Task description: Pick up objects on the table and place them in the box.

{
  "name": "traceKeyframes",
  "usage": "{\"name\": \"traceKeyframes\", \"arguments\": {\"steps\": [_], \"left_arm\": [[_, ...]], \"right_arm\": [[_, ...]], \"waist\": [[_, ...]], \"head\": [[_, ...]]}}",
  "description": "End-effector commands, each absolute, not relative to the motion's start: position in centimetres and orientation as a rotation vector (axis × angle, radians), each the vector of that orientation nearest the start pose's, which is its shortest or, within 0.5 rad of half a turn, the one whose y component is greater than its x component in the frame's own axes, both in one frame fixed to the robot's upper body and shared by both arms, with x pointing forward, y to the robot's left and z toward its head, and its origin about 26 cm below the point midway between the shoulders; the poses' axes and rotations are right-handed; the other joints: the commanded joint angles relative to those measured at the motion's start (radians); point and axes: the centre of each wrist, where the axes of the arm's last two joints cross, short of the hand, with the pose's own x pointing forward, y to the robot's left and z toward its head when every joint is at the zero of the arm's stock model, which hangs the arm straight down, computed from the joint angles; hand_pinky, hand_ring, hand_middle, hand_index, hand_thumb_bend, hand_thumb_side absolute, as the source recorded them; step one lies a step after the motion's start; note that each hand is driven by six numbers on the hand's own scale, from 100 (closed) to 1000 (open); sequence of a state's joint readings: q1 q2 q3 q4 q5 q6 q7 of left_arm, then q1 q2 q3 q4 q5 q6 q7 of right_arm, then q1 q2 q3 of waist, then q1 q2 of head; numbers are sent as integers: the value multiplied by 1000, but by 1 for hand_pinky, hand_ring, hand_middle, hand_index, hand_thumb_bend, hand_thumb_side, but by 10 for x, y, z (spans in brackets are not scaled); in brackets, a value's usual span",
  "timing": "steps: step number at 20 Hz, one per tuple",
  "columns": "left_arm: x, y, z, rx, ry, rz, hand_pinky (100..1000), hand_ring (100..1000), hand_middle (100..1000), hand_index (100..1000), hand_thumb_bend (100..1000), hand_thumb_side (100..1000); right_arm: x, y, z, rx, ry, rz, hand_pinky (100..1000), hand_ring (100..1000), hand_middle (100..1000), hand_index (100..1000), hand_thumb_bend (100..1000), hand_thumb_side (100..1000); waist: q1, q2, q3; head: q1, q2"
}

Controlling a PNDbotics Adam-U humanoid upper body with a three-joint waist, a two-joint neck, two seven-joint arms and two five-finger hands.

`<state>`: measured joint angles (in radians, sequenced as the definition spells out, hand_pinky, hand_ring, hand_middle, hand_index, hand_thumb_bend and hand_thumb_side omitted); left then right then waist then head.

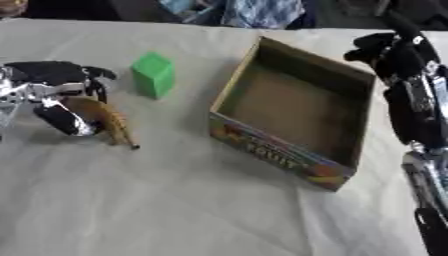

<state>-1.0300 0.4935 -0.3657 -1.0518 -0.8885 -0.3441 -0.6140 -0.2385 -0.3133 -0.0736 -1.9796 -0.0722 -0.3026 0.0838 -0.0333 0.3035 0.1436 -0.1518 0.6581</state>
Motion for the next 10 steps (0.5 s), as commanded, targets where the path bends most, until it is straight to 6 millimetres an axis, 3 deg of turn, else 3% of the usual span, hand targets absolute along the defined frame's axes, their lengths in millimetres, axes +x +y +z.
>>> {"name": "traceKeyframes", "arguments": {"steps": [1,10], "left_arm": [[471,230,259,868,-1333,-2000,631,636,1000,559,188,354],[470,228,263,860,-1374,-1966,568,564,1000,442,126,255]], "right_arm": [[294,-284,193,-86,-2523,412,811,691,693,948,100,777],[294,-284,192,-87,-2516,408,810,691,690,949,100,777]], "waist": [[1,-17,0],[3,-21,0]], "head": [[2,-10],[-3,-10]]}}
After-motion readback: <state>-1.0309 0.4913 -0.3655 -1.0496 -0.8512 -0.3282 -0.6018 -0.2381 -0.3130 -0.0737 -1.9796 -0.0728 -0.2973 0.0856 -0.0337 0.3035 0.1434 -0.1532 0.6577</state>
